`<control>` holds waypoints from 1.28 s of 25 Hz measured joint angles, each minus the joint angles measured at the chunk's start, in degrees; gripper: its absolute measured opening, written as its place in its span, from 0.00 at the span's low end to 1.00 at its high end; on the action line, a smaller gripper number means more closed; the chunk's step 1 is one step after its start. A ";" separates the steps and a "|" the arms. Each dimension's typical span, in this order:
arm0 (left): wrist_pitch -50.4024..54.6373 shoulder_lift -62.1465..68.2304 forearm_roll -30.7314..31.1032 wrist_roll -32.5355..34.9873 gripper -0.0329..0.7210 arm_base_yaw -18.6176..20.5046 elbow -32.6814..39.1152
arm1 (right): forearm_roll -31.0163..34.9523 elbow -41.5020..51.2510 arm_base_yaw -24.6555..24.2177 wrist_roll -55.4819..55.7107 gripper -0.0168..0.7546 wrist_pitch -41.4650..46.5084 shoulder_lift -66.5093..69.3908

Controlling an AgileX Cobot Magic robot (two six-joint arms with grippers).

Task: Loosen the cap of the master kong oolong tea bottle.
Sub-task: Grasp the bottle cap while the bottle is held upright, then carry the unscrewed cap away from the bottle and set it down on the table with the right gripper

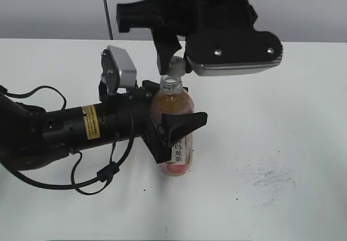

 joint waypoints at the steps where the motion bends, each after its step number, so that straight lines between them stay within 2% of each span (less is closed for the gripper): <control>1: 0.00 0.00 -0.13 -0.13 0.64 0.00 0.00 | -0.14 -0.14 0.00 1.36 0.37 0.00 -0.68; 6: 0.00 0.00 -0.27 -0.26 0.64 0.00 0.00 | -0.59 -0.45 0.00 8.75 0.37 0.00 -1.02; 12: 0.05 0.00 -0.28 -0.25 0.64 0.00 0.00 | -2.58 -0.45 -2.36 25.70 0.37 0.00 -1.02; 21: 0.05 0.00 -0.28 -0.25 0.64 0.00 0.00 | -0.59 1.01 -15.55 62.58 0.37 -0.04 0.15; 30: 0.00 0.00 -0.28 -0.25 0.64 0.00 0.00 | -0.59 2.10 -25.38 108.66 0.37 -0.05 7.08; 32: 0.00 0.00 -0.28 -0.25 0.64 0.00 0.00 | -0.59 4.03 -26.93 116.02 0.37 -0.12 8.76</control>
